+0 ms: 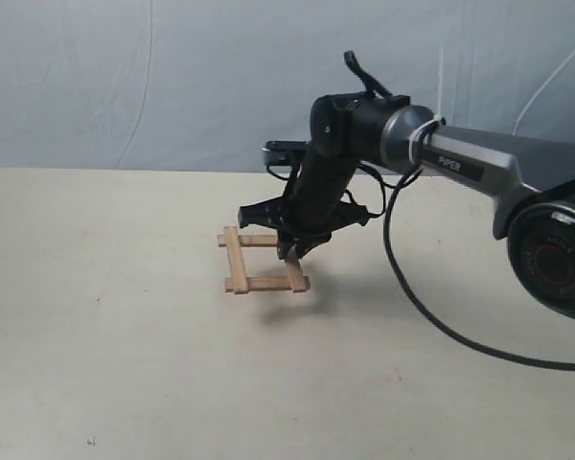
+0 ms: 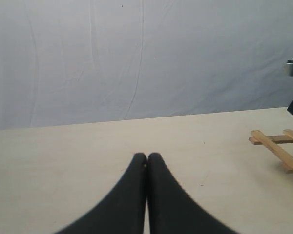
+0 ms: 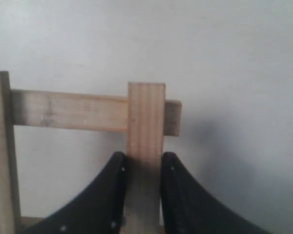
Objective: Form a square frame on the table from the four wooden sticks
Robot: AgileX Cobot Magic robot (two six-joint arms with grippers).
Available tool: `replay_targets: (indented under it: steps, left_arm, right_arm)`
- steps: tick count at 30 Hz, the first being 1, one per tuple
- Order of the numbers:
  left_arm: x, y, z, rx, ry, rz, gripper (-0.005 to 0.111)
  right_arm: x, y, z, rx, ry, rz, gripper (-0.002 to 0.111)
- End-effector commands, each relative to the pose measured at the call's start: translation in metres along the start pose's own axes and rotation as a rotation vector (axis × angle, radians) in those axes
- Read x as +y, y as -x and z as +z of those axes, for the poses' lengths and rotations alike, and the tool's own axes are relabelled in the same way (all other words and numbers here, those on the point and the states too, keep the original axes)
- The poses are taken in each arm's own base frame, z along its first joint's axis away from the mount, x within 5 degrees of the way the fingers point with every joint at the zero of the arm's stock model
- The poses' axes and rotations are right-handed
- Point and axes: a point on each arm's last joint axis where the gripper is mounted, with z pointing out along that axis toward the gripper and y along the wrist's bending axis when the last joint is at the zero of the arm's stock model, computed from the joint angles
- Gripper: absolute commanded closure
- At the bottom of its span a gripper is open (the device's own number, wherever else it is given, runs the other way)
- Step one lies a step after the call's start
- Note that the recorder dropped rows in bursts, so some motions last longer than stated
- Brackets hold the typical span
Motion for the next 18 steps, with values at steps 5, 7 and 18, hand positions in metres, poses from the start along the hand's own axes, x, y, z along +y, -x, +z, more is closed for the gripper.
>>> replay_targets:
  steps: [5,7,18]
  left_arm:
    - [0.0,-0.001,0.0,-0.004,-0.003,0.005,0.107]
    - [0.0,-0.001,0.0,-0.004,-0.003,0.005,0.107]
    - [0.0,-0.001,0.0,-0.004,-0.003,0.005,0.107]
  right_arm:
    - [0.018,-0.016,0.033,0.029,-0.11,0.135,0.109]
    - [0.019,-0.018,0.04,0.035,-0.113,0.159,0.109]
    - [0.021,-0.02,0.044,0.041,-0.117,0.22,0.1]
